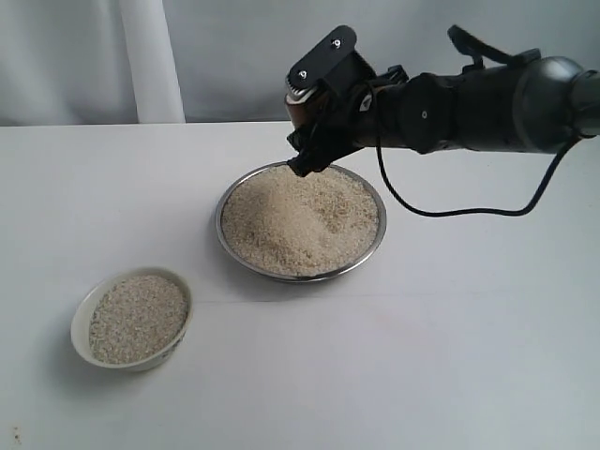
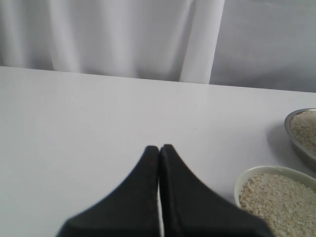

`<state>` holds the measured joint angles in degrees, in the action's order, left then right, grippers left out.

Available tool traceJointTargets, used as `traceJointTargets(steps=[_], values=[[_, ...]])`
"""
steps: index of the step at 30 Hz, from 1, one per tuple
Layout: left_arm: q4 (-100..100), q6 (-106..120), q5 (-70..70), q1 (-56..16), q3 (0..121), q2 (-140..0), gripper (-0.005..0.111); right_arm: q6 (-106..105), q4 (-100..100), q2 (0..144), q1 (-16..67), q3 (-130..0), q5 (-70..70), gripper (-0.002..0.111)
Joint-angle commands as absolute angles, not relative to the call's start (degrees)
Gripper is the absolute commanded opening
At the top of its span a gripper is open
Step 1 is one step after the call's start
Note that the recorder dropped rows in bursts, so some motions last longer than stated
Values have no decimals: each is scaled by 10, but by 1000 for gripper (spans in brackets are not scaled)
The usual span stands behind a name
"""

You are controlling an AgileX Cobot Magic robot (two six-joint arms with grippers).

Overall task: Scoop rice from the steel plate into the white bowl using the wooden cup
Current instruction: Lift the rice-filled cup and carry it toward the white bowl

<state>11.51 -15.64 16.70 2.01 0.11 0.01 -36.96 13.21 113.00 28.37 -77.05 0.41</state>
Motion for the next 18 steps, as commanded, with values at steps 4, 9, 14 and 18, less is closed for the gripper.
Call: traceJointTargets(steps=[4, 9, 14, 18], values=[[112, -159, 163, 17, 0, 0, 0, -357, 141, 1085, 300, -770, -11, 0], [112, -159, 163, 17, 0, 0, 0, -353, 144, 1076, 335, -771, -33, 0], [112, -159, 163, 17, 0, 0, 0, -353, 176, 1076, 365, -771, -66, 0], [112, -159, 163, 17, 0, 0, 0, -354, 167, 1076, 380, -771, -64, 0]])
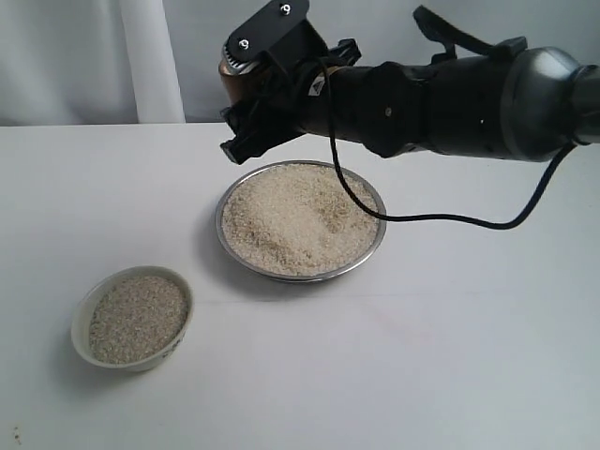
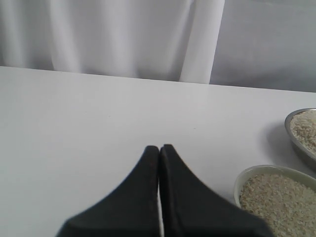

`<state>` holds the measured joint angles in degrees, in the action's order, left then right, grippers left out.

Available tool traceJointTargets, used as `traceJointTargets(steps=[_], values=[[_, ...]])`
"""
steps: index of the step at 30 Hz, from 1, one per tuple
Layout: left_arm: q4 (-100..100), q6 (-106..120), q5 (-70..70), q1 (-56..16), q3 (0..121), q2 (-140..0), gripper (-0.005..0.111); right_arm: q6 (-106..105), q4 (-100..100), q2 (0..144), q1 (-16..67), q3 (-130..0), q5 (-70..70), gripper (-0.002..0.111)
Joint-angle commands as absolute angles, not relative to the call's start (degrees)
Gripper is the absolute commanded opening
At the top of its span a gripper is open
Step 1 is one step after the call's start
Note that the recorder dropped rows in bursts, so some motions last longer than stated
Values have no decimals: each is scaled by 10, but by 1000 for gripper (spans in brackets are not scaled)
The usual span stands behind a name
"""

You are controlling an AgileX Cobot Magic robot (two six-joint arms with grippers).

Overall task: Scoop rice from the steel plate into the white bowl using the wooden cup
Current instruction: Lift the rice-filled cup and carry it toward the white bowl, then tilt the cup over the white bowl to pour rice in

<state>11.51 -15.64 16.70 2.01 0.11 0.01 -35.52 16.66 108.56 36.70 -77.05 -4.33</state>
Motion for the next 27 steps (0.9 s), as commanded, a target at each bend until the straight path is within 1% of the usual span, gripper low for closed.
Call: traceJointTargets(steps=[1, 9, 16, 22, 27], values=[[112, -159, 163, 17, 0, 0, 0, -355, 165, 1076, 383, -771, -61, 0], [112, -159, 163, 17, 0, 0, 0, -358, 60, 1076, 425, -771, -13, 0], [112, -159, 163, 17, 0, 0, 0, -359, 0, 1089, 464, -778, 0, 0], [112, -159, 163, 17, 0, 0, 0, -359, -15, 1149, 486, -842, 55, 0], [112, -159, 163, 17, 0, 0, 0, -359, -87, 1197, 505, -887, 90, 0]])
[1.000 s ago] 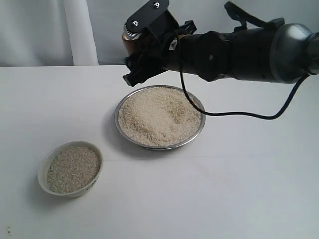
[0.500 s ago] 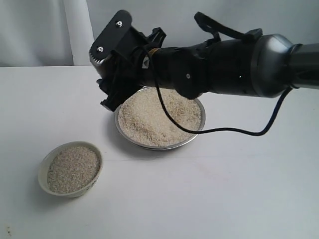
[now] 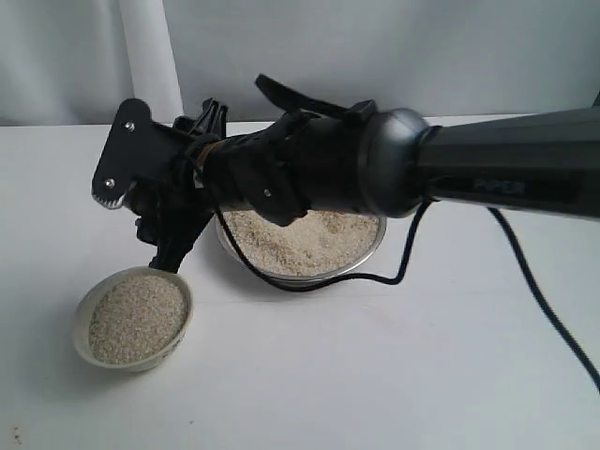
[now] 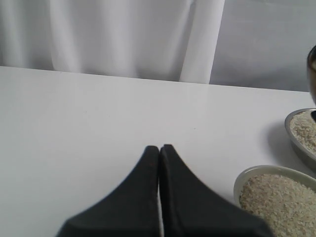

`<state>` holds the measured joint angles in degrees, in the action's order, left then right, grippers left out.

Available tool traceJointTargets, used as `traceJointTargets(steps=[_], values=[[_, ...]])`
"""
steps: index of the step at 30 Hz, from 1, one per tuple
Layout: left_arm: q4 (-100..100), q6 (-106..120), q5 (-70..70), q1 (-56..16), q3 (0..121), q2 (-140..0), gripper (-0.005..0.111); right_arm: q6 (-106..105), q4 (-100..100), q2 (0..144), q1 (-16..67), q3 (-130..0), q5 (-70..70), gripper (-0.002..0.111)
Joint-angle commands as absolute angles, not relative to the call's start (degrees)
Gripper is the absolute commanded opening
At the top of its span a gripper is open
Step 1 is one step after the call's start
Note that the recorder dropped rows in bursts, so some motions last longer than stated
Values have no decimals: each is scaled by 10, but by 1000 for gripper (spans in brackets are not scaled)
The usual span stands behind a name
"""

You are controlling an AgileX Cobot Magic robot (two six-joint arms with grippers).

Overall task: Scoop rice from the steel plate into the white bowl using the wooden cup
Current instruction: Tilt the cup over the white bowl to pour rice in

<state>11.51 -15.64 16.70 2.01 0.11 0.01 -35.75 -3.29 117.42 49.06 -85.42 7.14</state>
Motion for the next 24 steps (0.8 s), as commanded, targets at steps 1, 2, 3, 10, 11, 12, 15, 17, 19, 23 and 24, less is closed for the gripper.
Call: traceJointTargets(steps=[1, 2, 3, 10, 11, 12, 15, 17, 19, 23, 24], values=[[112, -159, 163, 17, 0, 0, 0, -359, -98, 1203, 509, -892, 100, 0], [112, -159, 163, 17, 0, 0, 0, -358, -130, 1214, 518, -903, 118, 0], [112, -159, 163, 17, 0, 0, 0, -354, -144, 1217, 520, -905, 122, 0], [112, -159, 163, 17, 0, 0, 0, -297, -324, 1223, 540, -907, 200, 0], [112, -159, 163, 17, 0, 0, 0, -277, -363, 1223, 544, -907, 210, 0], [112, -159, 163, 17, 0, 0, 0, -263, -388, 1223, 548, -907, 215, 0], [112, -159, 163, 17, 0, 0, 0, -248, -441, 1223, 566, -907, 235, 0], [112, -159, 163, 17, 0, 0, 0, -248, -467, 1224, 574, -907, 257, 0], [112, -159, 163, 17, 0, 0, 0, -248, -490, 1224, 578, -907, 275, 0], [112, -159, 163, 17, 0, 0, 0, -248, -517, 1224, 587, -907, 294, 0], [112, -159, 163, 17, 0, 0, 0, -248, -524, 1224, 589, -907, 297, 0]])
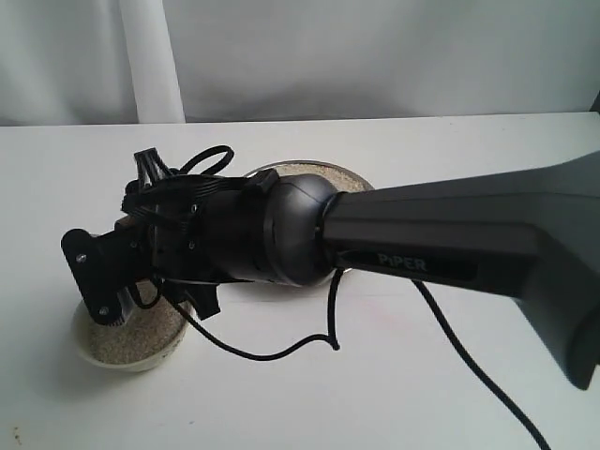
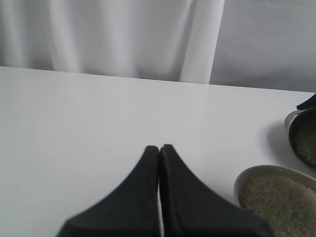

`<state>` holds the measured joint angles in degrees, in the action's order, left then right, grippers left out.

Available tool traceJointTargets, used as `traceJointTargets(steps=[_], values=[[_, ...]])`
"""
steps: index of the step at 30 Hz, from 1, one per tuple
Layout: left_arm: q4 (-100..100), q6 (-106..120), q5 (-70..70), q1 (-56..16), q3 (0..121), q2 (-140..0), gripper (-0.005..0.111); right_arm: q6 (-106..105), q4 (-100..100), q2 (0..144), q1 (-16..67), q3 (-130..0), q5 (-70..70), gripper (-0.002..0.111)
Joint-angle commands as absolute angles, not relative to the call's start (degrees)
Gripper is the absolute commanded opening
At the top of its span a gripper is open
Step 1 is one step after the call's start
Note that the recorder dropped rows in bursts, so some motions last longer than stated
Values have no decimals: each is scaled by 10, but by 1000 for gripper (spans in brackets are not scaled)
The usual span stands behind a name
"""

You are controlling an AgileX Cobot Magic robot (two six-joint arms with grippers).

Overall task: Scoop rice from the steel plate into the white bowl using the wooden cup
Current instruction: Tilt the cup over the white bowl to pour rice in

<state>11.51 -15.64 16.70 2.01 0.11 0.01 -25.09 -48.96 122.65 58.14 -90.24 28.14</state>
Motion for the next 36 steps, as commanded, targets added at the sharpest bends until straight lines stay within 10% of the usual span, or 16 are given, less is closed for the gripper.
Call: traceJointTargets(steps=[1, 36], values=[[112, -159, 163, 17, 0, 0, 0, -248, -530, 1224, 592, -907, 298, 0], [112, -159, 163, 17, 0, 0, 0, -245, -731, 1268, 629, -907, 383, 0]])
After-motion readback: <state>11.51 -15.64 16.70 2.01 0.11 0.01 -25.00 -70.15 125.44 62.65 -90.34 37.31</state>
